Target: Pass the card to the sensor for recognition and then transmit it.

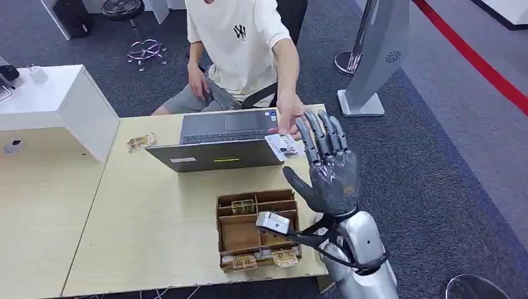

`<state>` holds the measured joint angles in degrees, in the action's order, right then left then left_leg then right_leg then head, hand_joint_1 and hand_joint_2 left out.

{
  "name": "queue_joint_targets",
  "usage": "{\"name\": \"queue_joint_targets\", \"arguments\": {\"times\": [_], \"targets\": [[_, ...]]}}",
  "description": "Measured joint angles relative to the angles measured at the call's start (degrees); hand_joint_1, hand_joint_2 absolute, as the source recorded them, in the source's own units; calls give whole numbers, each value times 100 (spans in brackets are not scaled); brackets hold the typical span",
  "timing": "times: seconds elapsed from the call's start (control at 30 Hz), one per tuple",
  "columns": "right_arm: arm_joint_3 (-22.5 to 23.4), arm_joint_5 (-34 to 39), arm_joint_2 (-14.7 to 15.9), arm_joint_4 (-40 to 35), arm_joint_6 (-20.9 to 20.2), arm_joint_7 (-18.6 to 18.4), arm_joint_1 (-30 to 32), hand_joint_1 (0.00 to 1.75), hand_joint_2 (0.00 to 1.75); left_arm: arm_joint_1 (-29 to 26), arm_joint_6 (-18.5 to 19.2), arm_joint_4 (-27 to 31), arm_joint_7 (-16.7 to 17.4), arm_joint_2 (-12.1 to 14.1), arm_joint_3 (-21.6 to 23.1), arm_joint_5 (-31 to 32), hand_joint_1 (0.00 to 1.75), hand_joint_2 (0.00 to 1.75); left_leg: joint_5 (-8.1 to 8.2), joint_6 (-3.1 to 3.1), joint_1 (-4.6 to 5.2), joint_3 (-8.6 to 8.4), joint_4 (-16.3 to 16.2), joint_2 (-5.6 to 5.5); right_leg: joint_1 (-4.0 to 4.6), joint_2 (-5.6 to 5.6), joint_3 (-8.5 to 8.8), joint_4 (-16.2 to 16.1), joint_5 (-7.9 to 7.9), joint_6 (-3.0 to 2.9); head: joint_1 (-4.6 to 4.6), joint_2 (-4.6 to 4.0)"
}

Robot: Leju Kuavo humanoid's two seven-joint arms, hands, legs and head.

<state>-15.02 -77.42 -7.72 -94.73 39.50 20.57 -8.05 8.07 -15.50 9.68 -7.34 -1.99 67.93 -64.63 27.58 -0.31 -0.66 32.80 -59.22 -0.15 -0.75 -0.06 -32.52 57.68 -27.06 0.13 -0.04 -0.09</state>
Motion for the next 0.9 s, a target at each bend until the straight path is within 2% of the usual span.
{"name": "queue_joint_targets", "arguments": {"times": [0.1,0.13,0.17,0.2,0.4,0.9], "targets": [[31,-28,0,61,0,-2,-43,0,175,7,0,0,0,0,48,0,0,0,0,0,0,0,0,0,0,0,0,0,0,0,-2,0],[41,-28,0,81,0,-2,-56,23,175,8,2,0,0,0,59,0,0,0,0,0,0,0,0,0,0,0,-1,0,0,0,-2,2],[46,-31,0,101,0,-4,-64,166,175,9,2,0,2,0,68,0,0,0,0,0,0,0,0,0,0,0,-1,0,0,0,-2,2],[48,-67,0,116,0,-56,-68,175,175,9,2,0,2,0,70,0,0,0,0,0,0,0,0,0,0,0,-1,0,0,0,-2,2],[50,-317,13,210,0,-424,-90,175,175,10,4,0,15,0,90,-11,0,0,0,0,0,0,0,0,0,0,-2,0,0,0,-2,0],[59,-448,96,238,2,-645,74,175,175,7,4,-37,31,4,181,-116,0,0,0,0,0,1,0,0,0,0,-3,0,0,0,-2,0]]}}
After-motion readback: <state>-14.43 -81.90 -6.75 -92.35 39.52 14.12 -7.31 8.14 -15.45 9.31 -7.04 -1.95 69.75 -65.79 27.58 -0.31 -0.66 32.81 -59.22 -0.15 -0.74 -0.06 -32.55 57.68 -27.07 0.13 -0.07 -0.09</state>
